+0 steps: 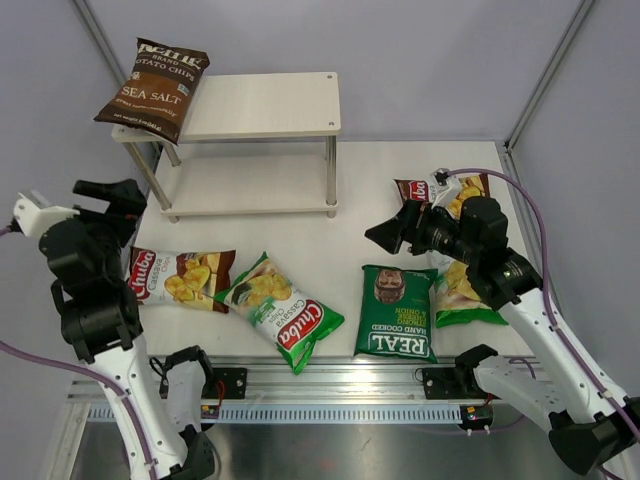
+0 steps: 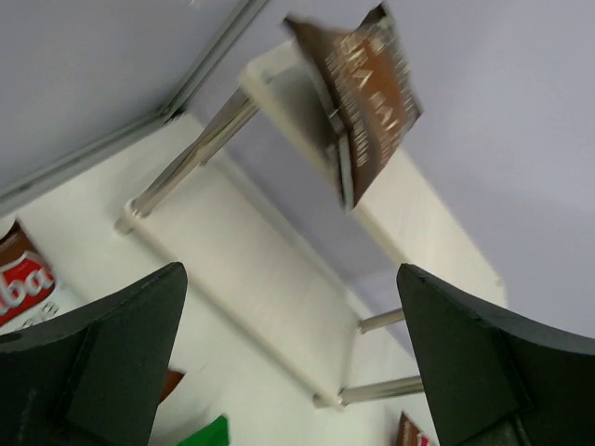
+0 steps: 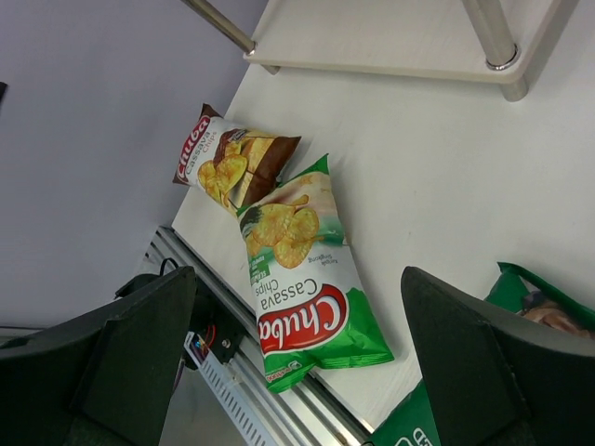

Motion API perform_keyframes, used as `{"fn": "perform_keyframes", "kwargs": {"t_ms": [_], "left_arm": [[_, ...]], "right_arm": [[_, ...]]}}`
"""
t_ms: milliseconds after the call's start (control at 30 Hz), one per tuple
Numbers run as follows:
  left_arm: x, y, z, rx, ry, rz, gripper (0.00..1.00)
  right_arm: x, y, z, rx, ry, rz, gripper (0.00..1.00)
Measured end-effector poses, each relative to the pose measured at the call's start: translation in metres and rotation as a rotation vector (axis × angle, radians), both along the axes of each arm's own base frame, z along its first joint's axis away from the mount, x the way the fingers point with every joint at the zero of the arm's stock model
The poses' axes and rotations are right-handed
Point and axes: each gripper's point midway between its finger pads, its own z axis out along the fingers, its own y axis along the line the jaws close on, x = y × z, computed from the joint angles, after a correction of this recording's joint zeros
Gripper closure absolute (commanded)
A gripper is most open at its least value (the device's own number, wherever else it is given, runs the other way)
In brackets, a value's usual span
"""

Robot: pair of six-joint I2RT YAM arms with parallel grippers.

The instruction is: Place and organize the chips bags onto the shelf

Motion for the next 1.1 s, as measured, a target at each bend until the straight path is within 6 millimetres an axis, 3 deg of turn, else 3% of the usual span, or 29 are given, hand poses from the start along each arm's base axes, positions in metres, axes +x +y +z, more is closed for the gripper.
{"fn": "perform_keyframes", "kwargs": {"t_ms": [100, 133, 300, 400, 467, 600, 800, 1100], "left_arm": [[-0.003, 0.000, -0.060, -0.032, 0.121, -0.001, 0.01], [-0.003, 0.000, -0.094, -0.065, 0.209, 0.002, 0.01], [-0.015, 0.000, -0.192, -0.192, 0.452, 0.044, 0.01], [-0.030, -0.003, -0.243, -0.270, 0.563, 0.080, 0.01], [-0.037, -0.003, -0.267, -0.305, 0.615, 0.111, 0.01], [-0.046, -0.002, -0.309, -0.354, 0.694, 0.160, 0.01], [-0.038, 0.000, -0.354, -0.392, 0.738, 0.169, 0.01], [-0.027, 0.003, -0.372, -0.408, 0.630, 0.188, 0.02]], "right_arm": [[0.003, 0.006, -0.005, 0.012, 0.024, 0.018, 0.01], [0.002, 0.006, -0.007, 0.015, 0.029, 0.022, 0.01], [0.001, 0.009, -0.016, 0.021, 0.049, 0.036, 0.01], [0.000, 0.011, -0.018, 0.023, 0.054, 0.049, 0.01], [0.000, 0.012, -0.018, 0.028, 0.056, 0.058, 0.00], [-0.002, 0.016, -0.017, 0.038, 0.055, 0.080, 0.01], [-0.005, 0.017, -0.016, 0.041, 0.054, 0.100, 0.01], [-0.008, 0.015, -0.014, 0.034, 0.031, 0.105, 0.01]]}}
